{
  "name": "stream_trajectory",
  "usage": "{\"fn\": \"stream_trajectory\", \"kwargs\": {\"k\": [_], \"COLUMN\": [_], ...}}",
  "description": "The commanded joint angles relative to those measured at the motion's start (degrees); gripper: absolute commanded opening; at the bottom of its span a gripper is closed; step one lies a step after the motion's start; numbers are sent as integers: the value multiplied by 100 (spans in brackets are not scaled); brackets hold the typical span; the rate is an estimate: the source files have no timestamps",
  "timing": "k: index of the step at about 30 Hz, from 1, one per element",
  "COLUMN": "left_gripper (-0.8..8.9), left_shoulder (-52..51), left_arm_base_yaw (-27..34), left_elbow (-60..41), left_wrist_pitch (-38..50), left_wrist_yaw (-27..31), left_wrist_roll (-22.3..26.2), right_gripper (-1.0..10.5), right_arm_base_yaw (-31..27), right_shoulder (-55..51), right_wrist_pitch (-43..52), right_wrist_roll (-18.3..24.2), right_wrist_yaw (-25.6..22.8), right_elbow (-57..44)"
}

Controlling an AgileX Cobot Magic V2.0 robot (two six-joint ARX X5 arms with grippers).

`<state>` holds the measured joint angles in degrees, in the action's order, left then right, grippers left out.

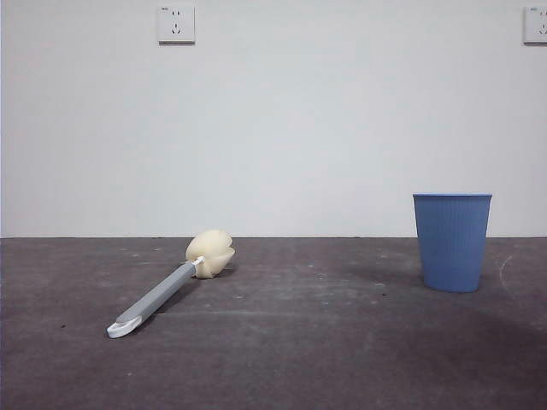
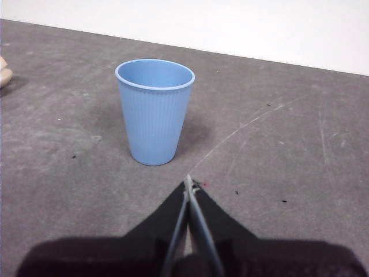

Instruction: Pick up the cup brush,pick up the cup,insert the brush into the cup,clean the cup,put the cup brush back,put the cup back to the fixed position on the table

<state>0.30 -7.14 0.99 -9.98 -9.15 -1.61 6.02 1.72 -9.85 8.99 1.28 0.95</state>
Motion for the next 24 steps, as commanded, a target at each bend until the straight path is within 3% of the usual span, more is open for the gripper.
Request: {"fn": "stream_trajectory", "kwargs": {"k": [1, 5, 9, 13, 24], "left_gripper": [-3, -4, -5, -6, -6], "left_shoulder": [-7, -7, -7, -7, 328], "left_arm_base_yaw": [11, 11, 11, 11, 11], "left_elbow": [-79, -79, -74, 138, 1790], "left_wrist_pitch": [7, 11, 81, 92, -1204], "left_wrist_yaw": [9, 9, 7, 0, -2], "left_wrist_roll": [-13, -13, -55, -511, -920], "right_gripper": [4, 4, 0, -12, -12], "right_arm_base_yaw": [4, 4, 4, 4, 4], "right_shoulder": [7, 7, 7, 9, 1154], "right_wrist_pitch": [-31, -7, 260, 452, -136], "right_wrist_roll": [-92, -402, -1231, -1840, -2000], "right_wrist_yaw": [-7, -4, 26, 46, 579], "right_elbow": [-66, -66, -66, 63, 1799]}}
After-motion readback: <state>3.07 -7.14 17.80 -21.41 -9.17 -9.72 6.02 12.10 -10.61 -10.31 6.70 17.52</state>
